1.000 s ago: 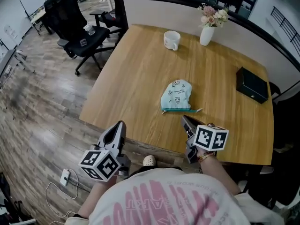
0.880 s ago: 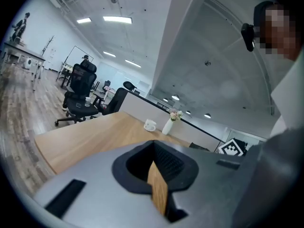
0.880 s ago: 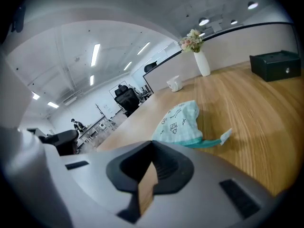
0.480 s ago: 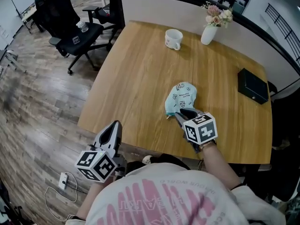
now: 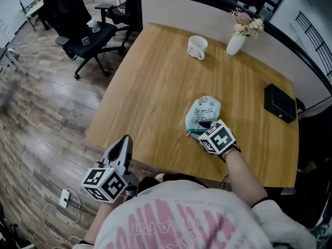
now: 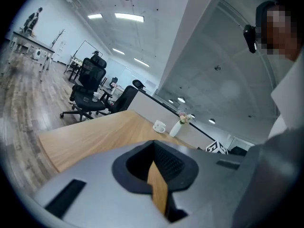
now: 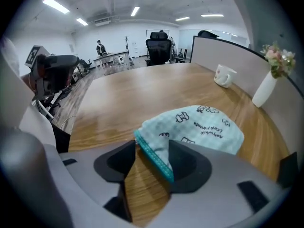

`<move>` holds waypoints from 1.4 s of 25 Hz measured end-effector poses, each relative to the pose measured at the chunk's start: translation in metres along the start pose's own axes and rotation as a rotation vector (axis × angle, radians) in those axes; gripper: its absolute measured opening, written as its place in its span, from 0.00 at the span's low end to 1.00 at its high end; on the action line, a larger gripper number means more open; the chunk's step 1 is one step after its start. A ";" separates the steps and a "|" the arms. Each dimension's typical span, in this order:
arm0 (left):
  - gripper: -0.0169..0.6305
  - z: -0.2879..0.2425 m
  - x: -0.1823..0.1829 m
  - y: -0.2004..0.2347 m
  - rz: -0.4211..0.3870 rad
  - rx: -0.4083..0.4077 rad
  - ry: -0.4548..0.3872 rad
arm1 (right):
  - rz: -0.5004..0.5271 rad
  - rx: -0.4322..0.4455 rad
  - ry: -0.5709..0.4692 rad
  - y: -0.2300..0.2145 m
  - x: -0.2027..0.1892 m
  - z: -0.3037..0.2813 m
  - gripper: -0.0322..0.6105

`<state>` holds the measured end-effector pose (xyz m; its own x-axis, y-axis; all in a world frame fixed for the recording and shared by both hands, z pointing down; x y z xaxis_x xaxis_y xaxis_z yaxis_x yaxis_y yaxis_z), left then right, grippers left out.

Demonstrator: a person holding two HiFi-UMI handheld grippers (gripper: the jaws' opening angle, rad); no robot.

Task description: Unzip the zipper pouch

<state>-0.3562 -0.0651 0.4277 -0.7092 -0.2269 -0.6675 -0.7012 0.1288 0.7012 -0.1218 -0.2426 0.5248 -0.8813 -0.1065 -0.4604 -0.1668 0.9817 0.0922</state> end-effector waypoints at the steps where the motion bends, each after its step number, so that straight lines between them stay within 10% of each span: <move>1: 0.03 0.000 0.000 0.001 0.002 0.001 -0.001 | 0.002 0.000 0.004 -0.001 -0.001 -0.001 0.39; 17: 0.03 -0.015 -0.002 -0.007 -0.058 -0.077 0.086 | -0.161 0.138 -0.042 0.027 -0.006 0.013 0.12; 25: 0.03 -0.033 -0.021 -0.053 -0.199 -0.385 0.285 | -0.132 0.141 -0.194 0.037 0.023 0.076 0.11; 35: 0.21 -0.058 -0.023 -0.134 -0.633 -0.783 0.382 | -0.016 0.164 -0.344 0.054 0.051 0.163 0.10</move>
<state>-0.2421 -0.1328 0.3639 -0.0691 -0.3398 -0.9380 -0.5949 -0.7407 0.3122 -0.1037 -0.1693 0.3620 -0.6748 -0.0898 -0.7326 -0.0813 0.9956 -0.0471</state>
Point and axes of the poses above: the fingertips, and each gripper's own axes: z backward along the fingers, y to its left, x out of its top, the point moved 5 cm from there along z, backward along the fingers, and after that the axes turned 12 degrees about z, right-handed, at the moved point
